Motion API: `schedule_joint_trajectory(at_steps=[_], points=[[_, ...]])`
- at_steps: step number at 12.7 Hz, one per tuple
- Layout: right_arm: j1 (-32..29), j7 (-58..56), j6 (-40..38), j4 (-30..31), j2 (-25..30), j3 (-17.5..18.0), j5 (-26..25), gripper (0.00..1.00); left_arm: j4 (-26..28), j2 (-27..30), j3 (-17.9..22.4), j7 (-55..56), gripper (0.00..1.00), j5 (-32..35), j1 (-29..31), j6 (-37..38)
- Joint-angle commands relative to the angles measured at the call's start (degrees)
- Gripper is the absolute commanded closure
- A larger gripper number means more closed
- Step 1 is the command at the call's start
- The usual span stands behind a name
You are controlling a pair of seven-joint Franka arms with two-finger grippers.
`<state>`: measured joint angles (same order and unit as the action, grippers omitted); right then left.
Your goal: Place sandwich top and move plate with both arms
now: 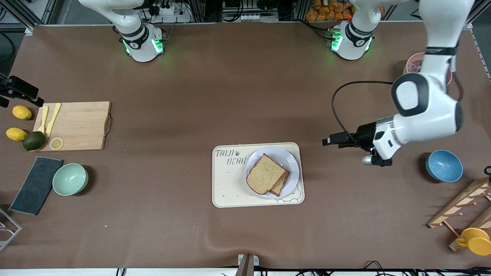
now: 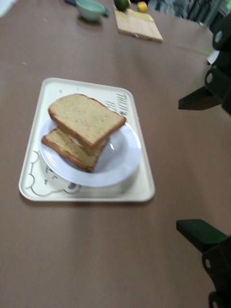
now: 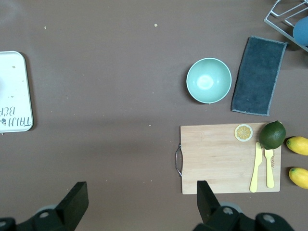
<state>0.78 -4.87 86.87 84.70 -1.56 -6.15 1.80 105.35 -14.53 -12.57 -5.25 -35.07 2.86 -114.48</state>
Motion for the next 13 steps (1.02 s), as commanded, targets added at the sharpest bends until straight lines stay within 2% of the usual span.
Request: schedule_joint_trajectory(at_steps=[1,2,3,5,6,8,9,12,13], points=[[0.0,0.7,-0.3,0.2,0.5,0.2,0.1,0.00,-12.0,2.1,-1.0,8.3,0.00,17.5,0.2,14.3],[0.0,0.7,-0.3,0.2,0.5,0.2,0.1,0.00,-16.4,2.0,-1.8,8.8,0.00,24.0,-0.1,19.9],[0.0,0.7,-0.3,0.2,0.5,0.1,0.1,0.00,-18.4,2.2,-2.2,8.2,0.00,28.2,-0.5,23.0],[0.0,0.7,-0.2,0.2,0.5,0.2,0.1,0.00,-19.4,4.9,-0.2,3.0,0.00,34.7,-2.4,25.2],[0.0,0.7,-0.3,0.2,0.5,0.2,0.1,0.00,-19.2,6.5,0.6,0.9,0.00,36.1,-2.1,25.2],[0.0,0.7,-0.3,0.2,0.5,0.2,0.1,0.00,-18.9,9.8,5.5,0.3,0.00,35.5,-2.2,25.3],[0.0,0.7,-0.2,0.2,0.5,0.1,0.1,0.00,-18.2,11.6,6.5,1.0,0.00,35.5,-2.2,25.4],[0.0,0.7,-0.2,0.2,0.5,0.2,0.1,0.00,-13.6,16.5,11.5,3.0,0.00,35.9,-5.4,25.8],[0.0,0.7,-0.2,0.3,0.5,0.2,0.1,0.00,-12.3,18.0,11.7,4.1,0.00,36.0,-5.6,25.9]])
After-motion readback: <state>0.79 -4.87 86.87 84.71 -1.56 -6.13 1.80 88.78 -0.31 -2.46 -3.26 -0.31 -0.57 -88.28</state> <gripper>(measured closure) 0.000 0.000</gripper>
